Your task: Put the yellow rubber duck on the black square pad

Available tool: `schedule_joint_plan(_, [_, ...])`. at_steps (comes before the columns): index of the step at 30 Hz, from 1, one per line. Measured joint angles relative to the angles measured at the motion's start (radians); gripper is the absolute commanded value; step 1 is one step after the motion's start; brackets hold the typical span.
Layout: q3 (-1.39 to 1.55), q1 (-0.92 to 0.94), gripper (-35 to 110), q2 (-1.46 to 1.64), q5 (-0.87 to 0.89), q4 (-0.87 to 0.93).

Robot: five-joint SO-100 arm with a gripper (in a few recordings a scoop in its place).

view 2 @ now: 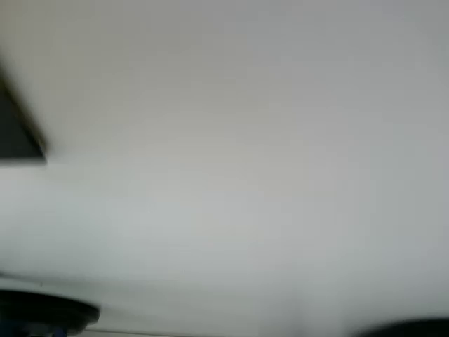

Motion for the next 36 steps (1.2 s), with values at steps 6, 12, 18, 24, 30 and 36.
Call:
schedule_joint_plan(6, [0.077,0.002,5,0.127,0.0,-0.002])
schedule_joint_plan(12, [0.253,0.002,5,0.491,0.0,-0.002])
schedule_joint_plan(18, [0.35,0.002,5,0.772,0.0,0.003])
schedule_joint_plan(24, [0.367,0.002,5,0.819,0.0,0.005])
schedule_joint_plan(30, [0.399,0.002,6,0.821,0.075,-0.002])
schedule_joint_plan(36, [0.4,0.002,6,0.822,0.121,0.0])
